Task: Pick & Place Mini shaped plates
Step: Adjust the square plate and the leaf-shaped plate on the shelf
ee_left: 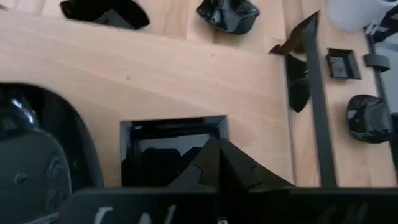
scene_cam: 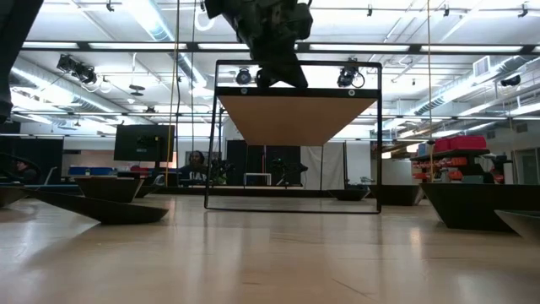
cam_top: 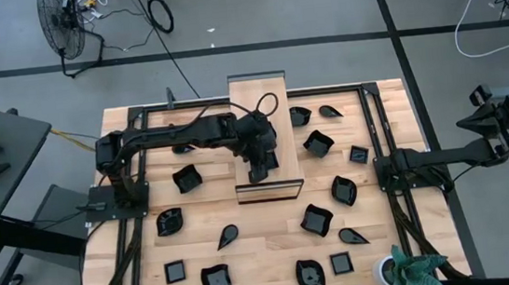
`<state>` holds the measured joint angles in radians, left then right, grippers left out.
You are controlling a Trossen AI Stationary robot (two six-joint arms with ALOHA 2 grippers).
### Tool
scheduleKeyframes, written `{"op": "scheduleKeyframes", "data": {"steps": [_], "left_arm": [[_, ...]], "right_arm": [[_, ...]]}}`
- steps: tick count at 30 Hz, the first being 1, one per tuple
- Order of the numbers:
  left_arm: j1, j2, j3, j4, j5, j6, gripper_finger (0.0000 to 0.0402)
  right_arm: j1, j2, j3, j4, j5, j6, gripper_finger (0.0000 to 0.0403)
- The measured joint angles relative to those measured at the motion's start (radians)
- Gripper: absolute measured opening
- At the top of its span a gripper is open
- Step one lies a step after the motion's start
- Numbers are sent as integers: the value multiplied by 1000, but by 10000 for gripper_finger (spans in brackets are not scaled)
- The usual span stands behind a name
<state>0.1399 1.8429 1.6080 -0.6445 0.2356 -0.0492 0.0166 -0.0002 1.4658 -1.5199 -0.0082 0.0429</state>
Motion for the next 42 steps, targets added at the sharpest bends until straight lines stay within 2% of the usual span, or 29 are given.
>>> {"op": "scheduleKeyframes", "data": {"steps": [19, 42], "left_arm": [[-2, 22, -1, -12, -28, -15, 2], [-5, 25, 1, -11, 1, -19, 2]], "right_arm": [[0, 0, 0, 1, 0, 0, 10], [0, 0, 0, 3, 0, 0, 10]]}}
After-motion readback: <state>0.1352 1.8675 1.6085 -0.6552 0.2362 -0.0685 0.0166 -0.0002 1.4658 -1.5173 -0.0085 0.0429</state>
